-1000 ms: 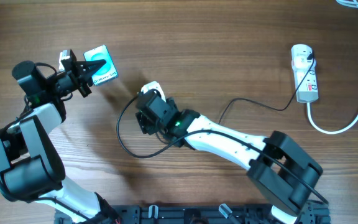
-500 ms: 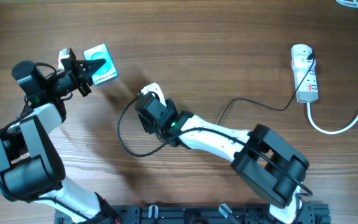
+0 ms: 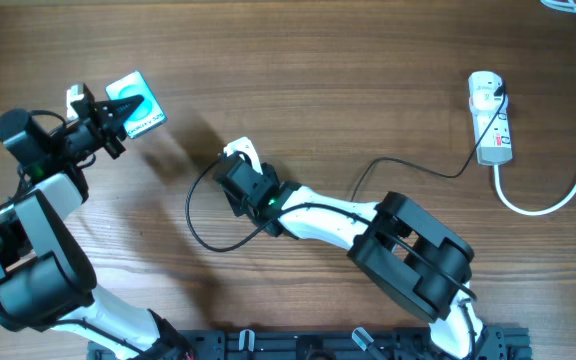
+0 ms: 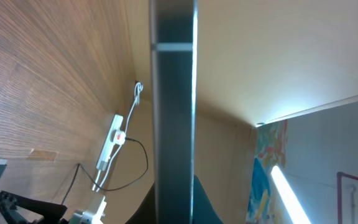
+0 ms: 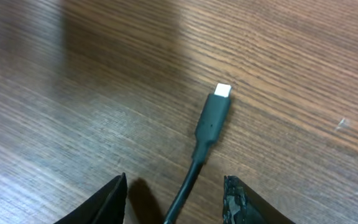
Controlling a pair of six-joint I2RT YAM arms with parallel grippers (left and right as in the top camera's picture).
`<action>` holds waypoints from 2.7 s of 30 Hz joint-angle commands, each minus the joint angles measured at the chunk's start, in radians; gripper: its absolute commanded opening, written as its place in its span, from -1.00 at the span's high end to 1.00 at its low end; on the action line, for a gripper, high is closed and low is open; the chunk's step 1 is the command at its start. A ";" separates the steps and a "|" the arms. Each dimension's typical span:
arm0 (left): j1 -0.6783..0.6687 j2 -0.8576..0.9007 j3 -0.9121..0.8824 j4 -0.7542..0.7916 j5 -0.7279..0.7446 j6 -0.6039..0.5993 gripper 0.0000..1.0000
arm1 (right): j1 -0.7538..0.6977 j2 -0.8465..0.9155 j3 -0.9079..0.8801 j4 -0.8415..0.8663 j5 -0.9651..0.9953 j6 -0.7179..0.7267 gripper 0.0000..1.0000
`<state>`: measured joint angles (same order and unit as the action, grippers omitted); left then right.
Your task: Plug charger to phone and switch on socket
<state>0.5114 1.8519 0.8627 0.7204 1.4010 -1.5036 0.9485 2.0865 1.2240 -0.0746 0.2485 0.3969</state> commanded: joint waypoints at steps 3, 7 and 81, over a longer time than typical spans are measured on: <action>0.020 0.007 0.021 0.010 0.033 0.039 0.92 | 0.008 0.081 0.080 -0.021 0.026 -0.003 0.02; 0.020 0.007 0.021 0.010 0.042 0.039 0.92 | 0.007 0.128 0.128 -0.053 0.038 -0.001 0.08; 0.003 0.007 0.021 0.010 0.036 0.139 0.92 | -0.136 -0.052 0.176 -0.298 -0.100 -0.047 -0.79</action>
<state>0.4702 1.8534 0.8627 0.7231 1.3880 -1.3914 0.8318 1.9652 1.4071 -0.3935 0.0345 0.3386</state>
